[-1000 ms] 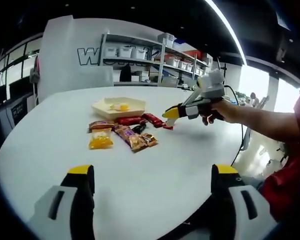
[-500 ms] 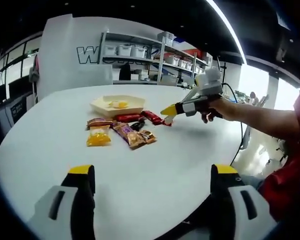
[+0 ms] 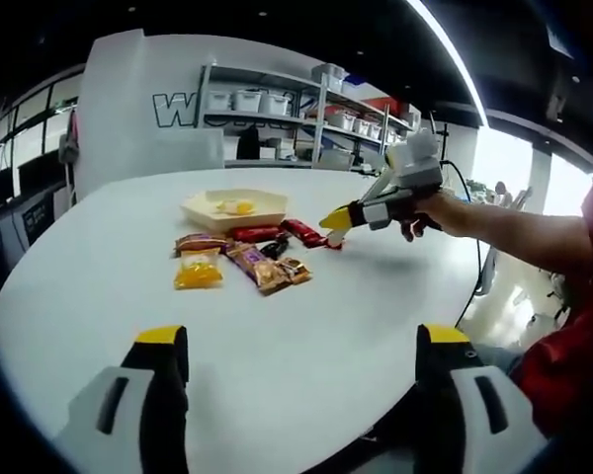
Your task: Place the target food into the container with the food tongs after gripping and lifting it, then release it inside without dropping or visibly crushing the food.
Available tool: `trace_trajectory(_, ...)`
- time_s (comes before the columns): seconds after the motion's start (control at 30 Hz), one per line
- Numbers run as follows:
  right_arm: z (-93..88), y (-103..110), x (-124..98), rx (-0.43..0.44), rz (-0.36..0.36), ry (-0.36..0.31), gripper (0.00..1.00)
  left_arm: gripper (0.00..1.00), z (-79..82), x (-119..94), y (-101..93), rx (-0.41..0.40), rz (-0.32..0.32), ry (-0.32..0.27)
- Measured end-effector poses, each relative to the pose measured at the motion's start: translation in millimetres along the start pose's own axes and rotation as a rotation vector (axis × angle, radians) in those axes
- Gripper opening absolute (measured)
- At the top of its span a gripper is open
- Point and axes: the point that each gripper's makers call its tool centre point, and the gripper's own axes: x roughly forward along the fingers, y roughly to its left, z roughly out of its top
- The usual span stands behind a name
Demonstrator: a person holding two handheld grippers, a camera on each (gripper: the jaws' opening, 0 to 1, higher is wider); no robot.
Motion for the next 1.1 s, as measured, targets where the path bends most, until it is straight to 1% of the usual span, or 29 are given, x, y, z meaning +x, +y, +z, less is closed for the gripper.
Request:
trace_trajectory(0.2, 11.3, 0, -5, 0.0, 0.001, -0.021, 0.2, 0.93, -2.4, -1, 2.7, -0.003, 0.007, 0.003)
trace_trajectory(0.5, 39.2, -2, -10, -0.017, -0.001, -0.062, 0.2, 0.93, -3.7, -4, 1.5, -0.005, 0.004, 0.0)
trace_trajectory(0.63, 48.5, -2, -11, -0.027, -0.002, -0.075, 0.2, 0.93, -4.2, -6, 2.8, -0.001, 0.008, 0.0)
trace_trajectory(0.73, 53.0, -2, -10, -0.033, -0.001, -0.076, 0.2, 0.93, -4.2, -7, 4.5, -0.001, 0.013, -0.001)
trace_trajectory(0.87, 67.1, 0, -7, -0.061, 0.005, -0.083, 0.2, 0.93, -4.0, -10, 6.3, -0.005, 0.017, -0.005)
trace_trajectory(1.1, 82.6, 2, -5, -0.08, 0.009, -0.1, 0.21, 0.92, -3.6, -12, 7.8, -0.017, 0.022, -0.015)
